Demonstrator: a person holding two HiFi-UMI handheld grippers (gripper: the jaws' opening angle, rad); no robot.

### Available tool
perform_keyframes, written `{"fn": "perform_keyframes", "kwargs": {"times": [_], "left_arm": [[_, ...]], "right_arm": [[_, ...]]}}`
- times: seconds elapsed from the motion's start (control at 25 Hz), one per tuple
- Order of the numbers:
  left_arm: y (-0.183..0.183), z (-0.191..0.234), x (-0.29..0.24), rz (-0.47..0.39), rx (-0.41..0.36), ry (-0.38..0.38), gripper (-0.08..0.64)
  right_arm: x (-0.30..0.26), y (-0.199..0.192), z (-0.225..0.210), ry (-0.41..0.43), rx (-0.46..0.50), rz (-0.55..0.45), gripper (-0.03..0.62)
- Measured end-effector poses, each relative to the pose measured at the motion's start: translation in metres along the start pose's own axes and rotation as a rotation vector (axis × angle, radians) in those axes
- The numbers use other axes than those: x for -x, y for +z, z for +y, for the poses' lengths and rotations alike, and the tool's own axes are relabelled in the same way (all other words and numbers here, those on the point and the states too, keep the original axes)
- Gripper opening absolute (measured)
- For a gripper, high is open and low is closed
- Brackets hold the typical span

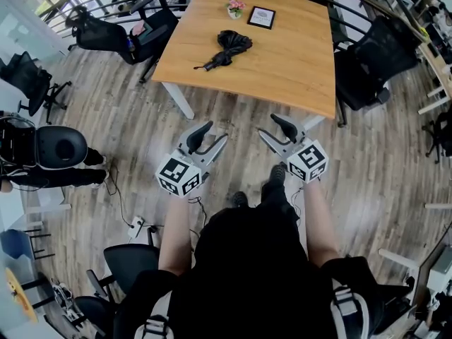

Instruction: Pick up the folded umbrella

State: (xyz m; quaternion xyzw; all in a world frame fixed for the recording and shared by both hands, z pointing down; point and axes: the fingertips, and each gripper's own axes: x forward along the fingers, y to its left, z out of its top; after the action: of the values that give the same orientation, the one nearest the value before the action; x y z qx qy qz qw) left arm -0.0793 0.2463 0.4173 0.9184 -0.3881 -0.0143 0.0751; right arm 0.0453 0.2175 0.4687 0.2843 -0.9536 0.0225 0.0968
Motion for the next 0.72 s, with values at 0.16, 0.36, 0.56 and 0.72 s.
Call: {"fn": "perform_keyframes", "kwargs": {"times": [0.16, 0.36, 0.56, 0.72], "left_arm": [[0.000, -0.001, 0.004, 0.007, -0.002, -0.007, 0.227], [-0.003, -0.001, -0.001, 0.014, -0.008, -0.007, 0.227], [-0.004, 0.005, -0.002, 0.018, -0.010, 0.015, 0.227], [-0.008, 0.018, -0.006, 0.034, -0.009, 0.046, 0.227]], "right_arm": [[0.000, 0.001, 0.002, -0.009, -0.001, 0.008, 0.230], [-0.001, -0.001, 0.000, -0.008, -0.004, 0.007, 0.230], [-0.005, -0.006, -0.006, 0.002, -0.010, 0.005, 0.230], [-0.015, -0.003, -0.013, 0.014, -0.016, 0.010, 0.230]]}}
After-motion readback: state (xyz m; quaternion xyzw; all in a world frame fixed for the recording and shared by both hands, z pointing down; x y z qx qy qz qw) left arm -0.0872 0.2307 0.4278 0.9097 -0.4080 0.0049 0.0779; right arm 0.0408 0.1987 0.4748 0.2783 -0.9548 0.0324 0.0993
